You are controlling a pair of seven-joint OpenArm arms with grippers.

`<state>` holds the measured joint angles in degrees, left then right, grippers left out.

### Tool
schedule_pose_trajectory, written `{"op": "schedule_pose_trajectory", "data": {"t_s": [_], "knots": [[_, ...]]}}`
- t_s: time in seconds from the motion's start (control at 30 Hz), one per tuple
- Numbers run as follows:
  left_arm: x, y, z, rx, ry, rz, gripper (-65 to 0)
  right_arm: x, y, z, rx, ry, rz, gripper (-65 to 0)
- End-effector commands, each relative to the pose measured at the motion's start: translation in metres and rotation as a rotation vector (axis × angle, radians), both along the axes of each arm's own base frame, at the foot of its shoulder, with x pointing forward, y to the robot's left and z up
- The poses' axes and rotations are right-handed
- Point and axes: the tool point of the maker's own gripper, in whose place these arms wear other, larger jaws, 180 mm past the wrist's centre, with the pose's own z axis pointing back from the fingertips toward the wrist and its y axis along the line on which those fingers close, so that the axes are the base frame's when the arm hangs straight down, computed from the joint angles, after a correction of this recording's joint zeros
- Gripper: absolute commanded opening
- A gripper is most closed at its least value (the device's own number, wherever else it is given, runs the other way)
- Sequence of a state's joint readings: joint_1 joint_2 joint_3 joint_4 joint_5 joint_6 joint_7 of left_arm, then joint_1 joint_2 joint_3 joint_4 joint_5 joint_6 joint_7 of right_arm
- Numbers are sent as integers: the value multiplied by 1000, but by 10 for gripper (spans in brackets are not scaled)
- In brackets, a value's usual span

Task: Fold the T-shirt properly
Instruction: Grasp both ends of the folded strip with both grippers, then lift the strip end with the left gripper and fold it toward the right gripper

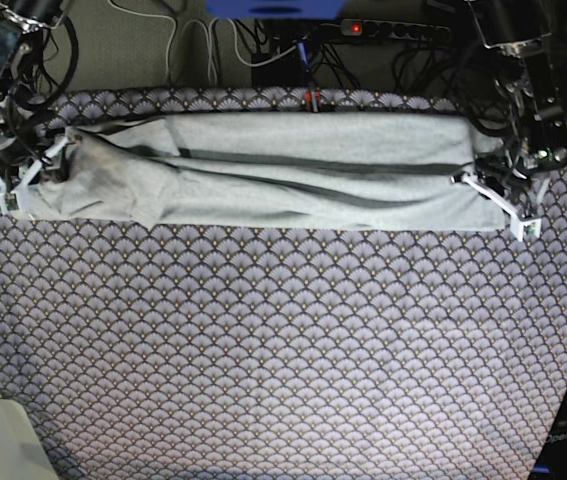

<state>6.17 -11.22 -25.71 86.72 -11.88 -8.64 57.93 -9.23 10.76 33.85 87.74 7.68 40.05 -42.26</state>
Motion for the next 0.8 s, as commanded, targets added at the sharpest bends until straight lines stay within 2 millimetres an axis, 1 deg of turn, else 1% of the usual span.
{"op": "schedule_pose_trajectory", "data": {"t_s": [0.0,0.07,0.17,0.33,0.43,0.5,0.57,0.63,0.7,0.73,0.77], "knots": [[-8,14,-1,53,43,19,-650,9,-6,12,-19,-43,3,-336],[-8,14,-1,54,43,19,-641,9,-6,12,-19,-43,3,-336],[-9,14,-1,57,44,20,-646,9,-6,12,-19,-43,3,-336],[-4,15,4,61,25,25,-646,9,-6,12,-19,-41,3,-336],[9,14,29,90,-49,10,-646,9,-6,12,-19,-41,3,-336],[16,4,43,89,-98,2,-646,9,-6,12,-19,-41,3,-336],[30,-4,67,95,-172,-8,-646,9,-6,12,-19,-41,3,-336],[38,-13,84,94,-229,-15,-646,9,-6,12,-19,-41,3,-336],[44,-19,95,88,-268,-18,-646,9,-6,12,-19,-40,3,-336],[45,-22,98,85,-278,-20,-646,9,-6,12,-19,-40,3,-336],[47,-30,99,77,-280,-37,-646,9,-6,12,-19,-40,3,-336]]}}
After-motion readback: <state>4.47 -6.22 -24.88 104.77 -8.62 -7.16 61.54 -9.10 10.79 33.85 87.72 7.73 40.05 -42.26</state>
